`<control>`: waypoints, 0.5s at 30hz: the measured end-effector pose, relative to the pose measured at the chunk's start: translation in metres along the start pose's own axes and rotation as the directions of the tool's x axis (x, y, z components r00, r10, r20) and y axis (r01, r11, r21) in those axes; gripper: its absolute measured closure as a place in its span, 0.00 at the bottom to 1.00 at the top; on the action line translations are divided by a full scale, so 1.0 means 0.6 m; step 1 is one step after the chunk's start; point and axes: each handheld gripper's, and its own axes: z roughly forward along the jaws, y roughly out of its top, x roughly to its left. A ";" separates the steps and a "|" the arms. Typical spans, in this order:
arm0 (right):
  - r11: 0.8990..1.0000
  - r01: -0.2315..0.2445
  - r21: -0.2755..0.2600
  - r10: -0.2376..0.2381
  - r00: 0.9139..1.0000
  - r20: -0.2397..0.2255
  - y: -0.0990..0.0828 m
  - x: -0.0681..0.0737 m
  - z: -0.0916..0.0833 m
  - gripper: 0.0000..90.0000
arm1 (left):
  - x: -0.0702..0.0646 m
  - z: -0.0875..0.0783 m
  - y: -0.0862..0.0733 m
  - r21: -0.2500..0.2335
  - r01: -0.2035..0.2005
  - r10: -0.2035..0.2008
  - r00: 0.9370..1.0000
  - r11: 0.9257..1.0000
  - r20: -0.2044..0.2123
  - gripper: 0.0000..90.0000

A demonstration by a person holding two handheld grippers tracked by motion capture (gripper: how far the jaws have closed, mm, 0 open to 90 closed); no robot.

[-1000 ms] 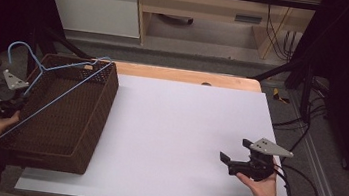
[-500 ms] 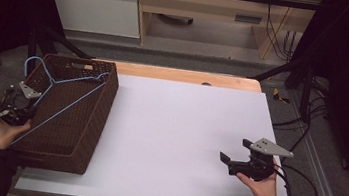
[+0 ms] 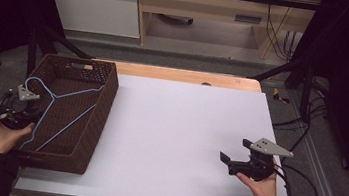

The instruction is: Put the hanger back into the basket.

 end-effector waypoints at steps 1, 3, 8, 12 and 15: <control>1.000 -0.001 -0.001 0.001 1.000 0.000 0.000 0.000 0.000 0.05 | -0.001 -0.007 0.000 -0.023 0.009 -0.009 1.000 1.000 0.011 0.83; 1.000 -0.002 0.000 0.002 1.000 -0.002 0.000 0.000 -0.001 0.05 | -0.008 -0.022 -0.001 -0.090 0.038 -0.035 0.999 0.995 0.041 0.76; 1.000 -0.002 -0.011 0.002 1.000 0.000 0.001 -0.001 -0.004 0.05 | -0.039 -0.051 0.003 -0.223 0.059 -0.034 0.993 0.973 0.114 0.57; 1.000 -0.007 -0.026 0.007 1.000 -0.001 0.002 -0.001 -0.006 0.05 | -0.072 -0.068 0.009 -0.320 0.083 -0.024 0.982 0.944 0.186 0.47; 0.999 -0.003 -0.032 0.003 1.000 0.004 0.002 -0.002 -0.008 0.05 | -0.100 -0.080 0.015 -0.380 0.096 0.001 0.969 0.920 0.248 0.40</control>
